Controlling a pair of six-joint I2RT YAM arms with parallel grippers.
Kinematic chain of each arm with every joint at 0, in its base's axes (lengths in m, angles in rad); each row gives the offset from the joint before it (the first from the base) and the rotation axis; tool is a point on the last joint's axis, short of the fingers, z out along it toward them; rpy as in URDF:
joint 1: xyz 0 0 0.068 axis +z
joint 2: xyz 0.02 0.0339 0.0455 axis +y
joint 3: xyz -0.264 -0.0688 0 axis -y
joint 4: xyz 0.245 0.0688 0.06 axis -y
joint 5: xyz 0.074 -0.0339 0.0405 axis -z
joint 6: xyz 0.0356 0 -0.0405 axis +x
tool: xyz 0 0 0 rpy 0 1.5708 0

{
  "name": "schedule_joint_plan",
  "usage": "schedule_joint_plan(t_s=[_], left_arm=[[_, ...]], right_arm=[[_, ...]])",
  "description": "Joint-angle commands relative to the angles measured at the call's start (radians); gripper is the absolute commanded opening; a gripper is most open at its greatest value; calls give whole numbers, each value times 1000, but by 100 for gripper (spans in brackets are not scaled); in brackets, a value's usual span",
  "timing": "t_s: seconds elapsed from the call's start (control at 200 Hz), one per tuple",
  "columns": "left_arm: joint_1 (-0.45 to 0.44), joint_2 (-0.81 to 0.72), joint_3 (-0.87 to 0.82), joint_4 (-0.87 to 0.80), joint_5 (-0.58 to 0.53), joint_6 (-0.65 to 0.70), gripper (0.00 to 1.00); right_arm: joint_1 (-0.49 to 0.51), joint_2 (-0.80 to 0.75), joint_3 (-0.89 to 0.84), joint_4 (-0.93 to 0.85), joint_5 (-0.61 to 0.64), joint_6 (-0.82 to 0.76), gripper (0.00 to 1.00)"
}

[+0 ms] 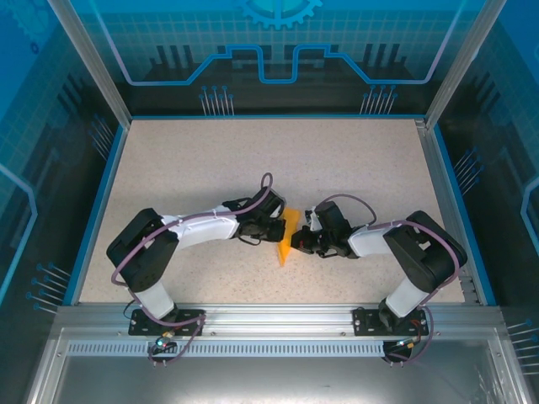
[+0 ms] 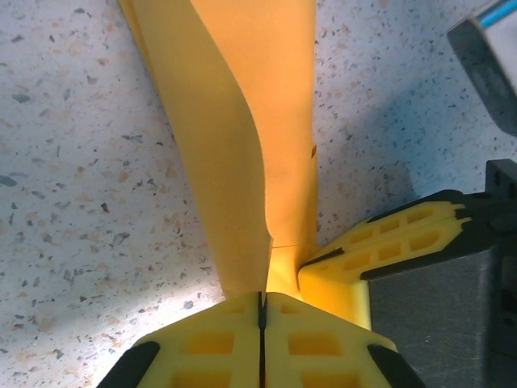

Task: Fold a paper plane with a square sheet of paper (pick it up from the middle)
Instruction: Fold the wing for the fifth time at the center of the table.

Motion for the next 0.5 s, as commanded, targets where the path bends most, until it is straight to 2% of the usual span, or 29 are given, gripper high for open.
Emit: schedule_joint_plan(t_s=[0.0, 0.495], left_arm=[[-9, 31, 31, -14, 15, 5, 8], [-18, 89, 45, 50, 59, -39, 8]], right_arm=[[-12, 40, 1, 10, 13, -5, 0], [-12, 32, -17, 60, 5, 16, 0]])
